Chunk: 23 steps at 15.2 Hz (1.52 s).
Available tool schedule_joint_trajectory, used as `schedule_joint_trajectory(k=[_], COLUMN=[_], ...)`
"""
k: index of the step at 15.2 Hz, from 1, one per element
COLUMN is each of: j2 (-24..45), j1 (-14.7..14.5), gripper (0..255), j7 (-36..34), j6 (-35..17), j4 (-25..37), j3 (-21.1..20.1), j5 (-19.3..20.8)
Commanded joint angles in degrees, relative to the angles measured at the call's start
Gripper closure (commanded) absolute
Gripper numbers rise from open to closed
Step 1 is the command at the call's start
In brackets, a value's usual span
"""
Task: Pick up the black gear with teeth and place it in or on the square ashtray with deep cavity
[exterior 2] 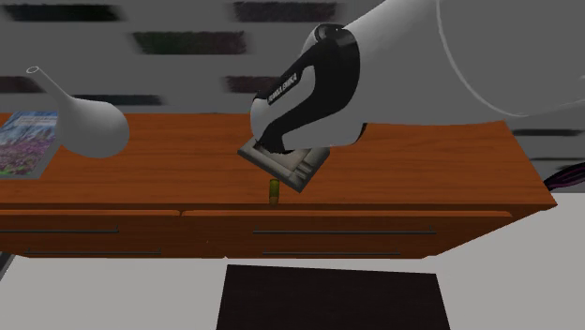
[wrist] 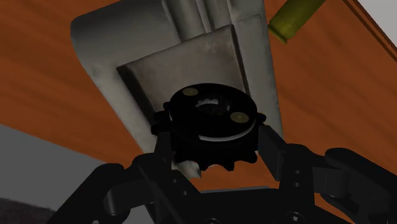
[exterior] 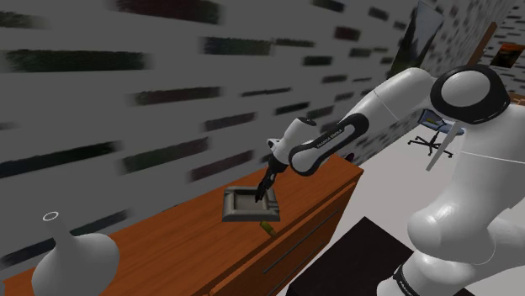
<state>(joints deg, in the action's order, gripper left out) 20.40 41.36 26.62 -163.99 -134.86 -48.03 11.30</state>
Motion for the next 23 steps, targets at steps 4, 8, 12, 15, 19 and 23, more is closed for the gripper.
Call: schedule_joint_trajectory(k=[4,8,12,15,19,23], j2=[2.93,5.47,8.02,9.6,9.57,9.73], j1=[-3.14,-6.91,-10.54,-12.89,-12.98,-13.2], gripper=[255,255,255,255,255,0], j7=[-0.96,-2.51,-3.75,-4.05,-3.88,-3.98], j6=[-2.63,-5.13,-7.59,-9.14,-9.16,-9.04], j4=[0.28,0.72,1.36,1.83,1.81,2.11], j3=[4.59,9.01,13.23,15.85,15.92,16.03], j5=[3.16,5.72,7.77,8.4,8.18,8.22])
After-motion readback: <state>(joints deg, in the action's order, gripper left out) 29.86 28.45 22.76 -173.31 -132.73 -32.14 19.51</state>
